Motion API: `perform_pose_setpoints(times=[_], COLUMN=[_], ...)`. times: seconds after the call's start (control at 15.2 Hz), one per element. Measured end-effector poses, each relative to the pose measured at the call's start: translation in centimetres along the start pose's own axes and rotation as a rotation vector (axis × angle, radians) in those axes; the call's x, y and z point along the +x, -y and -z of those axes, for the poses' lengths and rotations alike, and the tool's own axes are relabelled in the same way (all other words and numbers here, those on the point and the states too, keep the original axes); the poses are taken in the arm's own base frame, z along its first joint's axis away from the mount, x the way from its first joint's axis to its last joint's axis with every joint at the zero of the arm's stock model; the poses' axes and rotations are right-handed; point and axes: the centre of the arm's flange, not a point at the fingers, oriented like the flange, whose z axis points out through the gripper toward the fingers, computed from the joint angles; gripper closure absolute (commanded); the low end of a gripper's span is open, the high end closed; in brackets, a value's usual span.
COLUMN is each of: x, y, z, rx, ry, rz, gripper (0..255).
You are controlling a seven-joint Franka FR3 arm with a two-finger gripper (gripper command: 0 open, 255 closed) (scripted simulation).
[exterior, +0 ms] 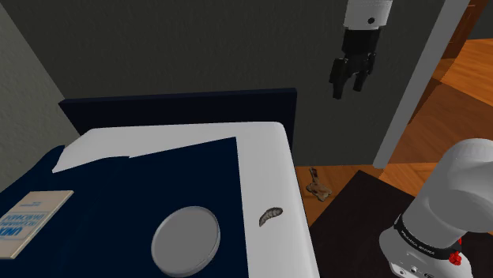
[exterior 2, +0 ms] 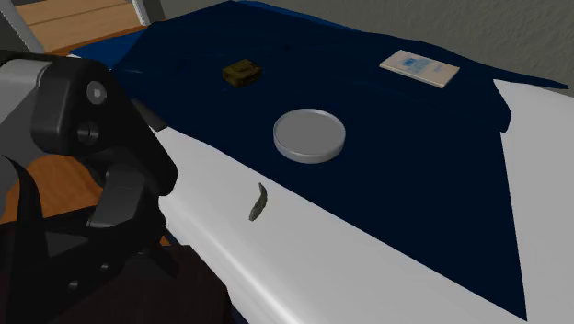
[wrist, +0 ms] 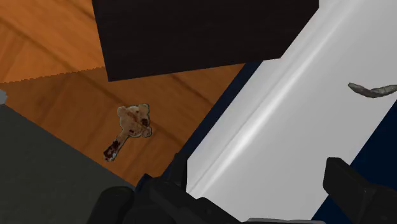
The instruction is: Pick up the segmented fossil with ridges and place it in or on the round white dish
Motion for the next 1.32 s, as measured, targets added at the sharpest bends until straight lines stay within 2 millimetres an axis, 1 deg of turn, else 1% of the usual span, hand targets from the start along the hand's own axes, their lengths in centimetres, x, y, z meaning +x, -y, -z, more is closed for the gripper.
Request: perform_pose_setpoints(times=[0.13,0.33,0.46,0.53,0.73,0.79,0.86,0.99,1.06,1.19,1.32], x=[0.1,1.4,2.2,2.6,3.5,3.5,3.5,3.8,3.9,3.7,3.8], y=[0.3,2.1,4.1,4.7,7.3,8.4,9.2,10.8,12.0,14.0,15.6], z=[-0.4,-3.0,-4.9,-5.8,-8.5,-9.2,-10.5,-12.1,-12.8,-15.2,-17.0], rx=[0.0,0.001,0.002,0.002,0.003,0.004,0.004,0.005,0.006,0.006,0.008], ry=[0.0,0.0,0.0,-0.001,-0.002,-0.003,-0.002,-0.003,-0.004,-0.004,-0.006], rz=[0.019,0.123,0.203,0.243,0.367,0.408,0.449,0.53,0.571,0.654,0.736], gripper=[0,0,0,0,0,0,0,0,0,0,0])
